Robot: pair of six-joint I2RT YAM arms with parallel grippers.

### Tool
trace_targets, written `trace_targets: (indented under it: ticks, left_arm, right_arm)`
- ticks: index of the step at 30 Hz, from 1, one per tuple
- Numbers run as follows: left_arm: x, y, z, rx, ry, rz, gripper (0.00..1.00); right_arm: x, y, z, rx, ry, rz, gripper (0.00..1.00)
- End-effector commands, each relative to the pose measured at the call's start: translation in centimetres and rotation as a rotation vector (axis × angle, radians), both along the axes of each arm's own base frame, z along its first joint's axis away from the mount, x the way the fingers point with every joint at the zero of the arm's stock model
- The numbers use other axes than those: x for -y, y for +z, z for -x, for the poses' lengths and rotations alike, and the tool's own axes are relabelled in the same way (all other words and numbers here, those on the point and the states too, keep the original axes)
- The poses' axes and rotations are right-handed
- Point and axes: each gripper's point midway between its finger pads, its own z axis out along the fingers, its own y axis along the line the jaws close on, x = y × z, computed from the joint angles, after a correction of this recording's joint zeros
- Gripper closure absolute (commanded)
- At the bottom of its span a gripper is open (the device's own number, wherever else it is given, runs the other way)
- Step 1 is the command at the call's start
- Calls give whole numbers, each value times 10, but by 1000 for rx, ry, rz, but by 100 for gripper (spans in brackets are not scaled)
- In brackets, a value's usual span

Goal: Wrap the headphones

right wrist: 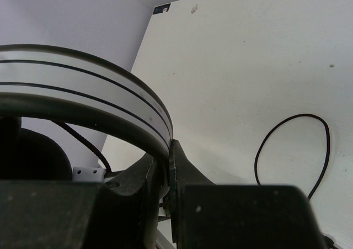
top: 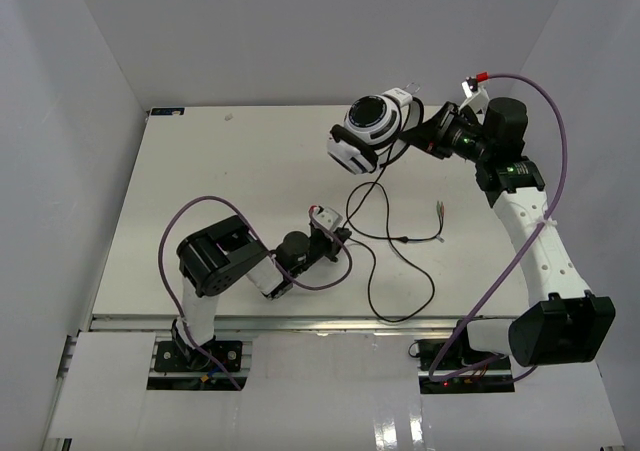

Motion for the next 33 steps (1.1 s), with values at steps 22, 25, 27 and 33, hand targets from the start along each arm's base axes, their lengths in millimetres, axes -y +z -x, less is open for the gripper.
trace_targets:
  ticks: [22,25,27,33]
  left_arm:
    - [-130,124,-58,-144,-132,-85,100]
    - [-122,160,-59,-219,-216,-77,100]
    - [-115,177,-53,-263,-278,-53,100]
    - [-94,218,-7,-452,-515,97,100]
  right_arm:
    - [20,-1,55,616,328,706,92]
    - [34,-27,40,632,259,902,92]
    - [38,-37,33,656,221,1004,92]
    - [52,-38,0,702,-43,1246,92]
